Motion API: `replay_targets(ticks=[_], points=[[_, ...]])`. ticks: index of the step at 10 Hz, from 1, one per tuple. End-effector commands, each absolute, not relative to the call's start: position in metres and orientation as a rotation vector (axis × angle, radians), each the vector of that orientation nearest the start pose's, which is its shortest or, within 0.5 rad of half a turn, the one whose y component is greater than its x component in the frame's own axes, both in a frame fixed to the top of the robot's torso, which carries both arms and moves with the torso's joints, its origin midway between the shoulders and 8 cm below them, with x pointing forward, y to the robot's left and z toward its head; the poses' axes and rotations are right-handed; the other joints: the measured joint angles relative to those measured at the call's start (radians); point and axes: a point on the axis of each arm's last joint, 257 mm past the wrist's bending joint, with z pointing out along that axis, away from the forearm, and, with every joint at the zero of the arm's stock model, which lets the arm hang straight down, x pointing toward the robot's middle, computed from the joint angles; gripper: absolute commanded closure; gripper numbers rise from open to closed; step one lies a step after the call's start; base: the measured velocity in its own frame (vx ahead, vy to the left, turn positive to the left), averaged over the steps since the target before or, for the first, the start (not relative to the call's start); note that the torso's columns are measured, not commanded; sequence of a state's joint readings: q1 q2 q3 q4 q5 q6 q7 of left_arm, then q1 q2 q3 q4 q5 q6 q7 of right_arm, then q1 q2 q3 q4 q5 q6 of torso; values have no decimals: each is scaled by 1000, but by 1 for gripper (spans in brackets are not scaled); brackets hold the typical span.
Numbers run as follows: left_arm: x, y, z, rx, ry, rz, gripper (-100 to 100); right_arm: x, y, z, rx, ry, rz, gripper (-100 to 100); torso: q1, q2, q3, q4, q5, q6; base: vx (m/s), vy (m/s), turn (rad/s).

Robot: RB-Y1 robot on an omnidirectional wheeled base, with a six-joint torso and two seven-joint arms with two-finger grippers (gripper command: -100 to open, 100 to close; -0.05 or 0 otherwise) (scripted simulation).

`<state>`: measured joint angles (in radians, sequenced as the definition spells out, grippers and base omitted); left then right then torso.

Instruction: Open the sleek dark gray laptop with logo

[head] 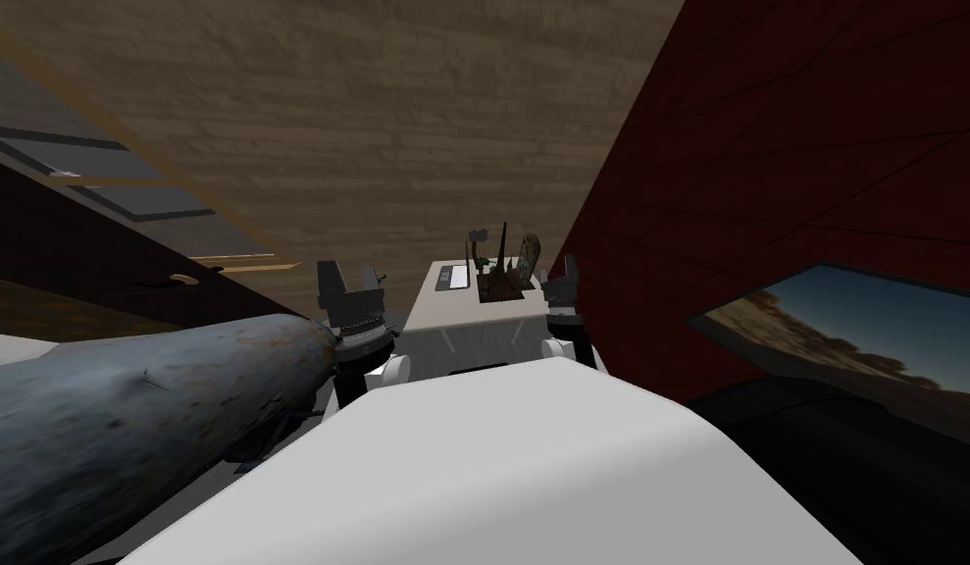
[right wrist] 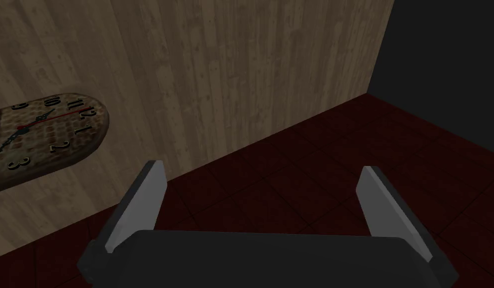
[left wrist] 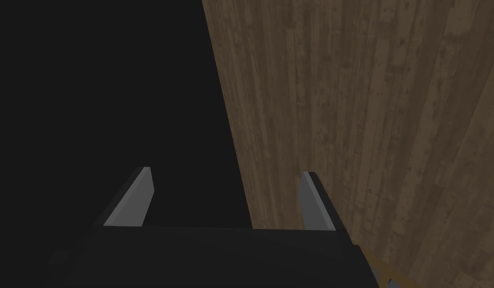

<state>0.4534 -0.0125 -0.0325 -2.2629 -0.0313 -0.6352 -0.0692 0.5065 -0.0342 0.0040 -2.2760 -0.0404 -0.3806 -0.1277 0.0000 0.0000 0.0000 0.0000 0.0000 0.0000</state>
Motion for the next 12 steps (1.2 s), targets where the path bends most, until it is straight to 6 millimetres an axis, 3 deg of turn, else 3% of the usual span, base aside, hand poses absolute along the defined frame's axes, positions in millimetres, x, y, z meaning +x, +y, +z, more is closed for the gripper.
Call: replay_targets(ticks=[1,9,10,12], points=[[327,257,55,-499,521,-1300,0,363,-284,-3,821,665,1414,0,0,40,-82,41,0,0,0,0,0],[327,257,55,-498,521,-1300,0,363,-284,-3,820,664,1414,0,0,618,-1234,617,0,0,0,0,0],[330,255,53,-479,558,-1294,-100,363,-284,-3,820,664,1414,0,0,691,-1382,691,0,0,5,-11,-38],[338,254,47,-458,619,-1276,-100,363,-284,-3,821,665,1414,0,-1,735,-1470,734,0,0,-3,-30,-65]])
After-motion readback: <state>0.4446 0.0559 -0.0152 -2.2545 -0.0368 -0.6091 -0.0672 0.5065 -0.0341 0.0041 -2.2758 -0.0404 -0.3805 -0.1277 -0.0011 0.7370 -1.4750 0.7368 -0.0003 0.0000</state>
